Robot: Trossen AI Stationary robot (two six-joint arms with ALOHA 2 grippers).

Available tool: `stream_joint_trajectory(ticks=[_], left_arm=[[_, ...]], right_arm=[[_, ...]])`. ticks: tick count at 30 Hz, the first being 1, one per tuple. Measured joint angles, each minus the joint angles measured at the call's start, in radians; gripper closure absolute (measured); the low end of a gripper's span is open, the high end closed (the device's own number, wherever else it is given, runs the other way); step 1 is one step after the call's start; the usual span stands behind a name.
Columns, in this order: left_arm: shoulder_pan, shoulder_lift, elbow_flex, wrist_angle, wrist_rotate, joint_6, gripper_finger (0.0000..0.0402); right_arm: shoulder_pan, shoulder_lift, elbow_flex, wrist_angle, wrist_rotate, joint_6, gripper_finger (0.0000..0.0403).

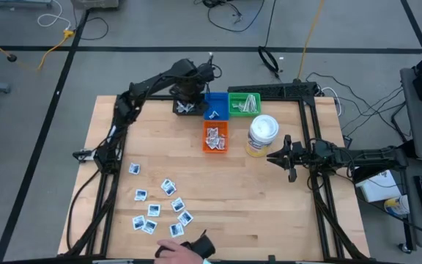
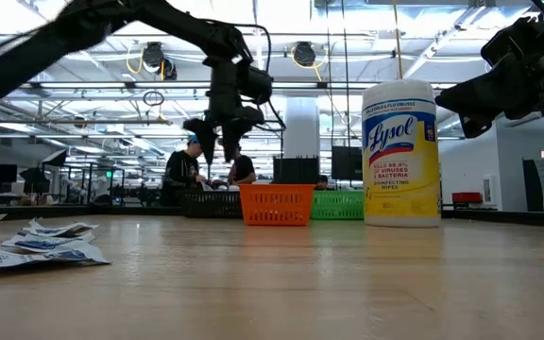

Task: Pick & Place First Aid Supplies
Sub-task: Put the blue alcohol pad into the blue bin

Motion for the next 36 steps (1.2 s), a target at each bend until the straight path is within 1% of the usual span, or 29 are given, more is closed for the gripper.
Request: stream_joint_trajectory(ticks=[4, 10, 15, 18, 24, 29, 36], left_arm=[[-0.007, -0.124, -0.207, 0.103, -0.009, -0.039, 0.0160], [-0.046, -0.351, -0.579, 0.278, -0.027, -0.122, 0.0160], [-0.080, -0.515, -0.837, 0.335, -0.064, -0.223, 0.0160], [-0.101, -0.596, -0.964, 0.337, -0.082, -0.280, 0.0160], [-0.148, -0.736, -1.152, 0.337, -0.084, -0.380, 0.0160], [-0.192, -0.856, -1.289, 0.338, -0.048, -0.478, 0.0160], [-0.249, -0.975, -1.427, 0.334, 0.007, -0.597, 0.0160]], right_arm=[[0.000, 0.000, 0.000, 0.000, 0.000, 0.000, 0.0344], [0.000, 0.000, 0.000, 0.000, 0.000, 0.000, 0.0344], [0.000, 0.000, 0.000, 0.000, 0.000, 0.000, 0.0344], [0.000, 0.000, 0.000, 0.000, 0.000, 0.000, 0.0344], [0.000, 0.000, 0.000, 0.000, 0.000, 0.000, 0.0344], [0.000, 0.000, 0.000, 0.000, 0.000, 0.000, 0.0344], [0.000, 0.000, 0.000, 0.000, 0.000, 0.000, 0.0344]])
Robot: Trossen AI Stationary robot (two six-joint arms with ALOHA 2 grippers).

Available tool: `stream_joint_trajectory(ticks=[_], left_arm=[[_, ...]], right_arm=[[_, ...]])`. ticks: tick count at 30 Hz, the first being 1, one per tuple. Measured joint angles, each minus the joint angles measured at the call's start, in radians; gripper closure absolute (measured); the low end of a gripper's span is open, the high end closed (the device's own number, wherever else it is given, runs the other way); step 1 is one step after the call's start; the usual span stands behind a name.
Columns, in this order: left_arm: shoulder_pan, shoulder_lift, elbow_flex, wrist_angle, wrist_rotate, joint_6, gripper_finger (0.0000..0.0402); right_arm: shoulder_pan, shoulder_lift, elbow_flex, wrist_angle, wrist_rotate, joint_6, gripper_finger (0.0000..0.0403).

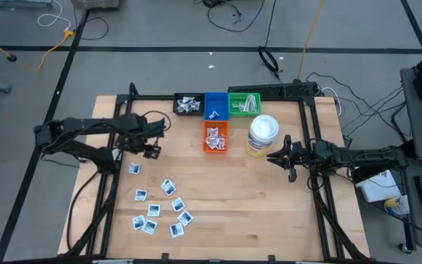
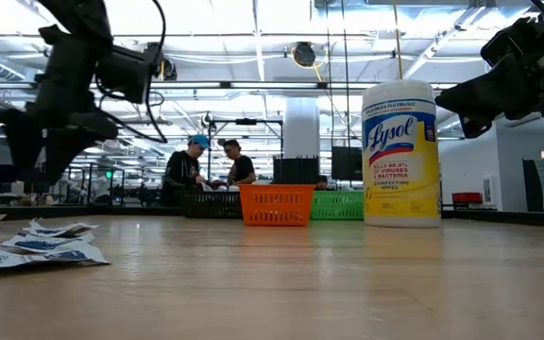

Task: Pick & Place First Aid Supplies
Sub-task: Put the blue alcohol pad into the blue bin

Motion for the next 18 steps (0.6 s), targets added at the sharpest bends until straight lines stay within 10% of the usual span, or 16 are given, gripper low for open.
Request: stream_joint_trajectory(ticks=[18], left_arm=[[-0.102, 0.046, -0.050, 0.005, -0.025, -0.123, 0.0160]], right_arm=[[0.000, 0.000, 0.000, 0.000, 0.000, 0.000, 0.0344]])
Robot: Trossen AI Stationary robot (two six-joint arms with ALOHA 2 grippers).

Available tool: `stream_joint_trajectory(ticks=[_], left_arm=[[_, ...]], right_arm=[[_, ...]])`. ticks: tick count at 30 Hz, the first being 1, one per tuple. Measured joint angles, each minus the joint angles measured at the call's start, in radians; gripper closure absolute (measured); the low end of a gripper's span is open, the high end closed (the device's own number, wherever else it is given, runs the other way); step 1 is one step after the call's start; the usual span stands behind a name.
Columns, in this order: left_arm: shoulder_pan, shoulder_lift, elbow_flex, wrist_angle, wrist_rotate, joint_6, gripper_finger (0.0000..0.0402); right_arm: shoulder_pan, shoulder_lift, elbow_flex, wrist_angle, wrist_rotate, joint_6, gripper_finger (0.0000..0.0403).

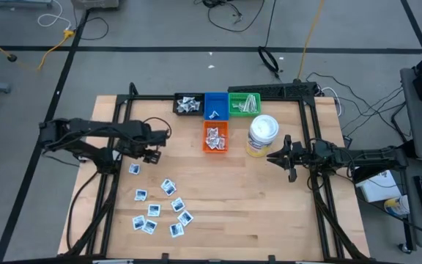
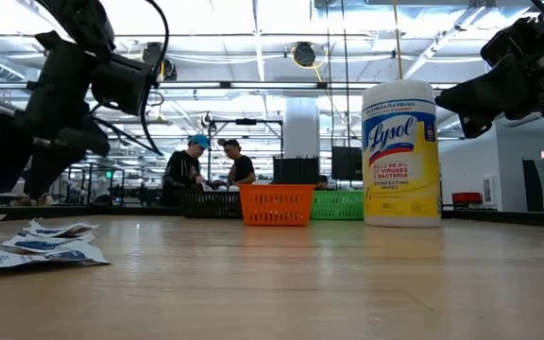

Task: Pick & Place First Aid Supplies
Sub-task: Put the blue alcohol pad into the blue bin

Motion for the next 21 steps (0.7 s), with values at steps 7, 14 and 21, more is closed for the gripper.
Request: stream_joint_trajectory(ticks=[7, 14, 21], left_arm=[[-0.056, 0.095, 0.000, 0.003, -0.006, -0.033, 0.0160], [-0.111, 0.184, 0.000, 0.006, -0.007, -0.053, 0.0160], [-0.159, 0.256, 0.000, 0.017, -0.060, -0.113, 0.0160]], right_arm=[[0.000, 0.000, 0.000, 0.000, 0.000, 0.000, 0.0344], [0.000, 0.000, 0.000, 0.000, 0.000, 0.000, 0.0344], [0.000, 0.000, 0.000, 0.000, 0.000, 0.000, 0.0344]])
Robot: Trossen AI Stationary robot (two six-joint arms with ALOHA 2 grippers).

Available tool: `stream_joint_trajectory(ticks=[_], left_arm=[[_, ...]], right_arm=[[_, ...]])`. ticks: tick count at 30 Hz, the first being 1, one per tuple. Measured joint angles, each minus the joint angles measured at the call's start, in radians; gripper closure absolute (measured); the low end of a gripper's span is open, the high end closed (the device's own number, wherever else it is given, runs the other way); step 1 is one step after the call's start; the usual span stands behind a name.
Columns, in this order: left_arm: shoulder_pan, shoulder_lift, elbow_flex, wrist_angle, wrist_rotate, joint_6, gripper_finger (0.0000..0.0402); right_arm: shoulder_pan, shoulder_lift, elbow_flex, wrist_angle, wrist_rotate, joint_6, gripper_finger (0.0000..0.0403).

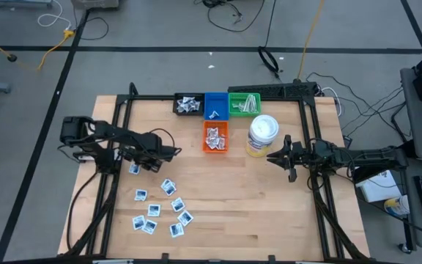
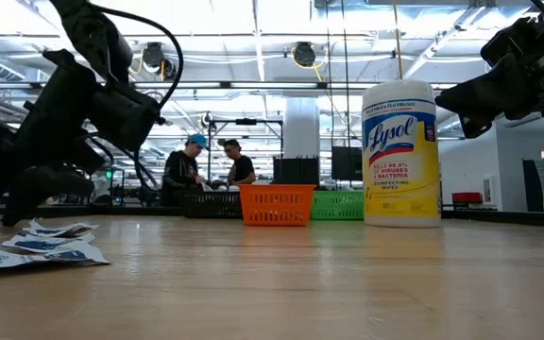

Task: Pick & Place First Aid Supplies
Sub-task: Put the blue alcohol pad into the blue bin

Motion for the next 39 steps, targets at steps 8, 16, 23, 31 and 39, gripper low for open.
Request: stream_joint_trajectory(ticks=[8, 16, 23, 31, 39], left_arm=[[-0.047, 0.034, 0.004, 0.008, 0.001, -0.010, 0.0179], [-0.062, 0.038, -0.002, 0.005, 0.097, -0.079, 0.0295], [-0.060, 0.037, -0.002, 0.069, 0.109, -0.066, 0.0388], [-0.052, 0.025, -0.001, 0.138, 0.112, -0.032, 0.0398], [0.004, -0.148, 0.047, 0.128, 0.127, 0.055, 0.0398]], right_arm=[[0.000, 0.000, 0.000, 0.000, 0.000, 0.000, 0.0344], [0.000, 0.000, 0.000, 0.000, 0.000, 0.000, 0.0344], [0.000, 0.000, 0.000, 0.000, 0.000, 0.000, 0.0344], [0.000, 0.000, 0.000, 0.000, 0.000, 0.000, 0.0344], [0.000, 0.000, 0.000, 0.000, 0.000, 0.000, 0.0344]])
